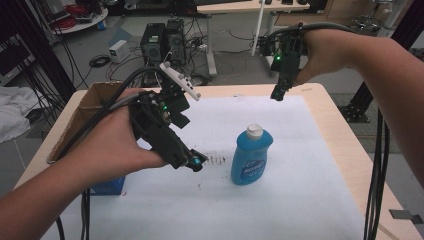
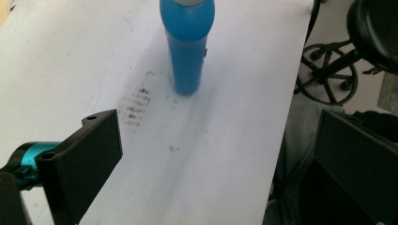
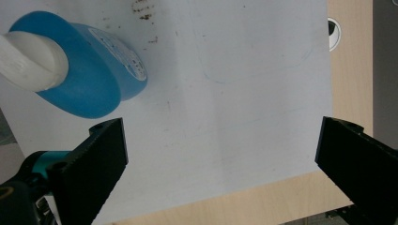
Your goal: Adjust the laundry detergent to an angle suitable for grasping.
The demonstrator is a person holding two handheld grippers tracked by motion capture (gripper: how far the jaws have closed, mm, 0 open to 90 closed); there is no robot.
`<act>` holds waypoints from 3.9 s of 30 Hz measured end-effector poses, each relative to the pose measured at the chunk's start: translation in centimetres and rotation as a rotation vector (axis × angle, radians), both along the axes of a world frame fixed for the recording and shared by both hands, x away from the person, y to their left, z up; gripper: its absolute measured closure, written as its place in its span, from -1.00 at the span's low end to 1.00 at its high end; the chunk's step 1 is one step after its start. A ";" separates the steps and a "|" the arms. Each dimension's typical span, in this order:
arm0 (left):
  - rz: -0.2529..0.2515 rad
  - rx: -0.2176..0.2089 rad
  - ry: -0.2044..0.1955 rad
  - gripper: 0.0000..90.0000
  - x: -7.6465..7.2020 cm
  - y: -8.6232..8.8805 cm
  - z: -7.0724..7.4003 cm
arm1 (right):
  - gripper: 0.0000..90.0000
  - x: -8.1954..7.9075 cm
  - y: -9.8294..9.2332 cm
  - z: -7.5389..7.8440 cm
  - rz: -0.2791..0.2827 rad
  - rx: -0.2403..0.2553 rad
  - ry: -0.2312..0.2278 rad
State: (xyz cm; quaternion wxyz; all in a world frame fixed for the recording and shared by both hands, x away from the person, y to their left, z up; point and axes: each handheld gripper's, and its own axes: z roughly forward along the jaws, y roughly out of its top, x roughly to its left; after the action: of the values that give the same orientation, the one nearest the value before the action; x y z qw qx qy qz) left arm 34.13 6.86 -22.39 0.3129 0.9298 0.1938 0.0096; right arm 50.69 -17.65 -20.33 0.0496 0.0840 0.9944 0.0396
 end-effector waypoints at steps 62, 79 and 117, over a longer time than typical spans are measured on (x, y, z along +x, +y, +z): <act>0.021 0.008 -0.005 -0.96 6.3 -12.0 -8.4 | -0.96 0.7 -1.3 -1.0 -0.009 0.008 0.010; 0.025 0.064 -0.041 -0.94 6.1 -13.5 -9.4 | -0.96 0.6 -1.2 -1.1 -0.017 0.006 0.010; 0.011 0.082 -0.067 -0.45 6.0 -13.7 -9.5 | -0.96 0.5 -1.0 -1.2 -0.011 0.000 0.009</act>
State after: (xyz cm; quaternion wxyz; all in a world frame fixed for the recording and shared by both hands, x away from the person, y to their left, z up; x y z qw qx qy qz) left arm 40.11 -6.89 -31.92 0.2807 0.9399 0.1879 0.0503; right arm 51.23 -18.69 -21.55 0.0452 0.0897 0.9942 0.0389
